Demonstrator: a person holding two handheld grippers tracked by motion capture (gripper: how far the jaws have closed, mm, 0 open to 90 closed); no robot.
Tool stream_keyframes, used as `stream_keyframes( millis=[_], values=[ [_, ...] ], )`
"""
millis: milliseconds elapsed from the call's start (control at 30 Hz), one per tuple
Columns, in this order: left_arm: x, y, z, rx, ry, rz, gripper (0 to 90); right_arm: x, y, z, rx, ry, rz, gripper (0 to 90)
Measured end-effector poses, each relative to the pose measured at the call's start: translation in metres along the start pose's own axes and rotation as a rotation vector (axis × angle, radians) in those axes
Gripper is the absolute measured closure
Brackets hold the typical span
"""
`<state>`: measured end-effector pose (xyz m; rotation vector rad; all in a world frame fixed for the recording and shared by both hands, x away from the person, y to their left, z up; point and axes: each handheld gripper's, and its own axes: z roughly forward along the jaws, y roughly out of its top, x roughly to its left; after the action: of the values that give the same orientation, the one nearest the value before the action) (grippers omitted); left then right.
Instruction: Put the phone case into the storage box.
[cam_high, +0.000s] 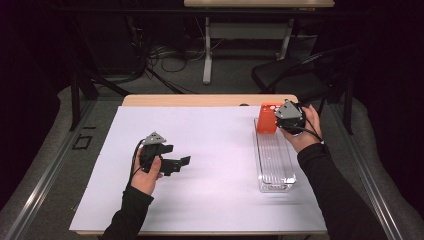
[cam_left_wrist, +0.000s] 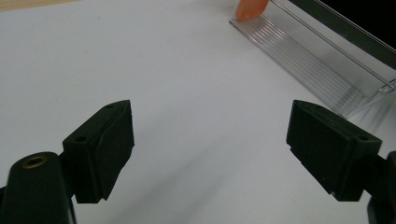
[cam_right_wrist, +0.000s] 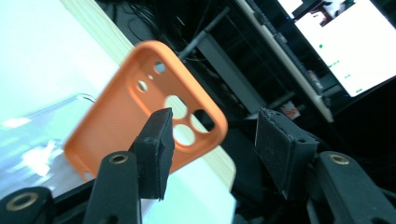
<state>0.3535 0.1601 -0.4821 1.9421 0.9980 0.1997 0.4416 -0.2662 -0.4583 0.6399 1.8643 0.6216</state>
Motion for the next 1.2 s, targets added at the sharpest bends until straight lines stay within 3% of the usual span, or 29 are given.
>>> stream_keyframes(
  millis=[300, 600, 933, 1067, 1200],
  values=[
    [0.001, 0.001, -0.001, -0.005, -0.004, -0.004, 15.2, -0.001, 0.004, -0.016, -0.013, 0.019, 0.071, 43.0],
    [0.003, 0.001, -0.002, -0.009, -0.001, -0.011, 15.3, 0.005, 0.018, -0.036, -0.004, 0.065, 0.185, 26.0],
    [0.005, 0.001, -0.004, -0.013, 0.0, -0.011, 15.3, 0.007, 0.03, -0.048, 0.006, 0.164, 0.365, 14.1],
    [0.005, 0.001, -0.004, -0.017, 0.001, -0.012, 15.3, 0.007, 0.034, -0.052, -0.007, 0.198, 0.402, 6.4],
    [0.004, 0.001, -0.005, -0.018, 0.0, -0.007, 15.3, 0.007, 0.034, -0.051, 0.013, 0.234, 0.407, 0.0]
  ],
)
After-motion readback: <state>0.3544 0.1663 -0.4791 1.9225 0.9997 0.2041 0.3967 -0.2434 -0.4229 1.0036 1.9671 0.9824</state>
